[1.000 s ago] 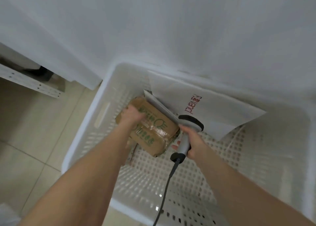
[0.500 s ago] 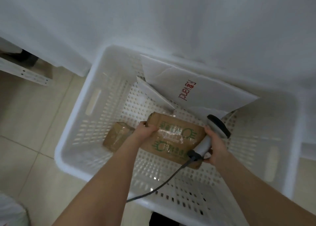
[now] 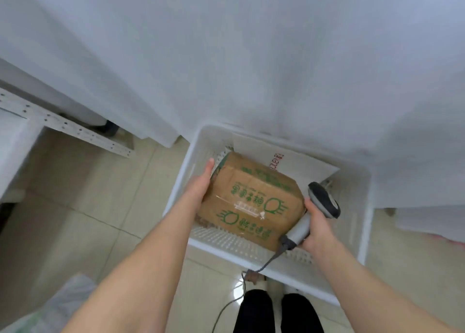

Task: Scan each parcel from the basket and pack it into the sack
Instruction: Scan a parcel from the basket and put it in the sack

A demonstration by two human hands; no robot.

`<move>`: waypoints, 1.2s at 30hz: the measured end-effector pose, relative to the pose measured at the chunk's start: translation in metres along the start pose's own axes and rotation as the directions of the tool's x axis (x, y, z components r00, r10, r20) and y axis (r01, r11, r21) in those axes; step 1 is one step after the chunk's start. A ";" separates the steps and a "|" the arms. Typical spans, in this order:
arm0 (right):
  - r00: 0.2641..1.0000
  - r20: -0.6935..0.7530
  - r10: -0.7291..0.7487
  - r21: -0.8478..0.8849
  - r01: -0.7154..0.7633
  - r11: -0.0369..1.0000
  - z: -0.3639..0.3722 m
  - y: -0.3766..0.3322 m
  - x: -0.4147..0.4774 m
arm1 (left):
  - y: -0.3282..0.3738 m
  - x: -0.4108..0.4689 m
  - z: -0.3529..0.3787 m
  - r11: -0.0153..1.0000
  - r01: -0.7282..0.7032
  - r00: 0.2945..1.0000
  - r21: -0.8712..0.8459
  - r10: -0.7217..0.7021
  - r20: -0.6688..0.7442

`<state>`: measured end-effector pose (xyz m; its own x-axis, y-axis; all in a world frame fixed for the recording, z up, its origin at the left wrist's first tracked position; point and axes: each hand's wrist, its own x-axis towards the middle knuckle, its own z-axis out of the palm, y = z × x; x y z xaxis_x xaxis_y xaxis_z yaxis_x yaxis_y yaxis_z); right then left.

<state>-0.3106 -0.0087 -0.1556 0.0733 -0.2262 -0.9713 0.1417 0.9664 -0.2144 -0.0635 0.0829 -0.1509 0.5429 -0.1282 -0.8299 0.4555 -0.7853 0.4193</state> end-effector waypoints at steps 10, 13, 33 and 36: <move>0.994 0.041 -0.106 0.071 0.103 0.992 0.016 -0.024 -0.150 | 0.056 -0.151 -0.068 0.976 -0.164 0.985 -0.144 0.169 0.025; 0.984 0.081 -0.158 0.044 0.155 0.987 0.021 -0.036 -0.188 | 0.070 -0.191 -0.086 0.970 -0.215 0.977 -0.110 0.215 -0.006; 0.896 0.395 -0.204 -0.143 0.279 0.950 0.055 -0.063 -0.409 | 0.146 -0.401 -0.234 0.930 -0.354 0.935 -0.104 0.354 -0.018; 0.887 0.400 -0.232 -0.179 0.324 0.929 0.060 -0.046 -0.414 | 0.154 -0.420 -0.252 0.947 -0.310 0.951 -0.083 0.309 -0.027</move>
<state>-0.2885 0.0332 0.2625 0.4266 -0.4738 -0.7704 -0.0216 0.8462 -0.5324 -0.0431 0.1685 0.3550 0.6756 -0.3483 -0.6498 0.3214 -0.6540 0.6848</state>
